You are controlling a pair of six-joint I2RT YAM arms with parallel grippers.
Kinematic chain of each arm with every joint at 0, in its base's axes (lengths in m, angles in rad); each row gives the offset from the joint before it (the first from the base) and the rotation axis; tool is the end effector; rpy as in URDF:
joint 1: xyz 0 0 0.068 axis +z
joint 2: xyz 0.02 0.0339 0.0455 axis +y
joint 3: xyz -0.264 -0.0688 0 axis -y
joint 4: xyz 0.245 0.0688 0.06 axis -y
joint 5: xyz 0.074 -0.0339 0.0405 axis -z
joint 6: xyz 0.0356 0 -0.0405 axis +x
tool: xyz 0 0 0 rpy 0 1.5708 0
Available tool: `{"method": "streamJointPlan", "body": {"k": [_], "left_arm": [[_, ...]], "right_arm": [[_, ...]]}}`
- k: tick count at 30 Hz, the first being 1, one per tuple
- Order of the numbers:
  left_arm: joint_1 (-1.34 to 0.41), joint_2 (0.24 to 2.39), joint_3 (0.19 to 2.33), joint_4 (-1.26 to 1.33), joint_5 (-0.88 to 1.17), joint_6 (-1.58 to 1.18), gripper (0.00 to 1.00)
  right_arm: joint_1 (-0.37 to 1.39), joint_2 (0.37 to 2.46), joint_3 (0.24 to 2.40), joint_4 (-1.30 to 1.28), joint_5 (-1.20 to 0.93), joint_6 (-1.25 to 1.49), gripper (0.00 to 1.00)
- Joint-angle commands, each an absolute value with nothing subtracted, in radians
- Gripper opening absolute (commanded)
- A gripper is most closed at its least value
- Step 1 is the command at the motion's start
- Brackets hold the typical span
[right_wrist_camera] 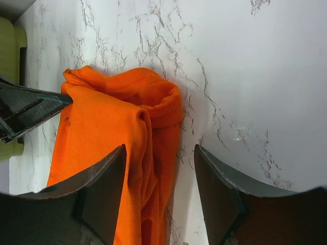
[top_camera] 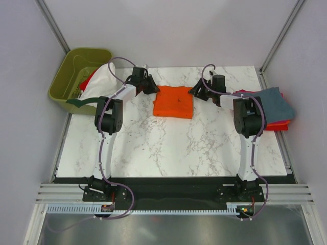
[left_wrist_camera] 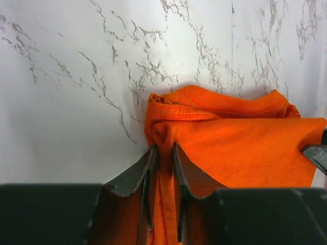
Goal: Fold and stack the t-shirts
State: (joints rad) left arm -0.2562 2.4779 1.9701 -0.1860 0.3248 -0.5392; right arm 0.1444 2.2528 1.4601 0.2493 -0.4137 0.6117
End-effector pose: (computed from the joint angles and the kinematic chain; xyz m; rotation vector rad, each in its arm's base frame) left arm 0.5331 -0.1514 0.1405 -0.1518 2.3393 -0.7776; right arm 0.4852 0.0850 0.1309 0.2531 2.1761 0.8774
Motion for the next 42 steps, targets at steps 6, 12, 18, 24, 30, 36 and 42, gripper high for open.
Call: {"method": "streamJointPlan", "body": {"k": [6,12,18,24,30,36,42], "left_arm": [[-0.261,2.487,2.000,-0.201,0.331,-0.502,0.26],[-0.261,2.491,2.005,-0.201,0.336,-0.502,0.25],[-0.262,2.493,2.008,-0.201,0.344,-0.509,0.27],[-0.264,2.484,2.010,-0.196,0.344,-0.515,0.12],[-0.267,2.354,1.873,-0.043,0.363,-0.505,0.02],[-0.281,2.151,1.581,0.124,0.364,-0.523,0.02],[-0.302,1.970,1.412,0.199,0.373,-0.529,0.02]], "right_arm": [[0.137,2.365,1.584,0.132,-0.475,0.635,0.59],[0.147,2.385,1.597,0.115,-0.494,0.653,0.56],[0.155,2.447,1.669,0.058,-0.515,0.669,0.51],[0.161,2.450,1.709,0.046,-0.500,0.672,0.13],[0.156,2.344,1.691,0.055,-0.456,0.638,0.00],[0.155,2.177,1.574,0.071,-0.445,0.606,0.00],[0.150,1.981,1.431,0.069,-0.442,0.577,0.00]]}}
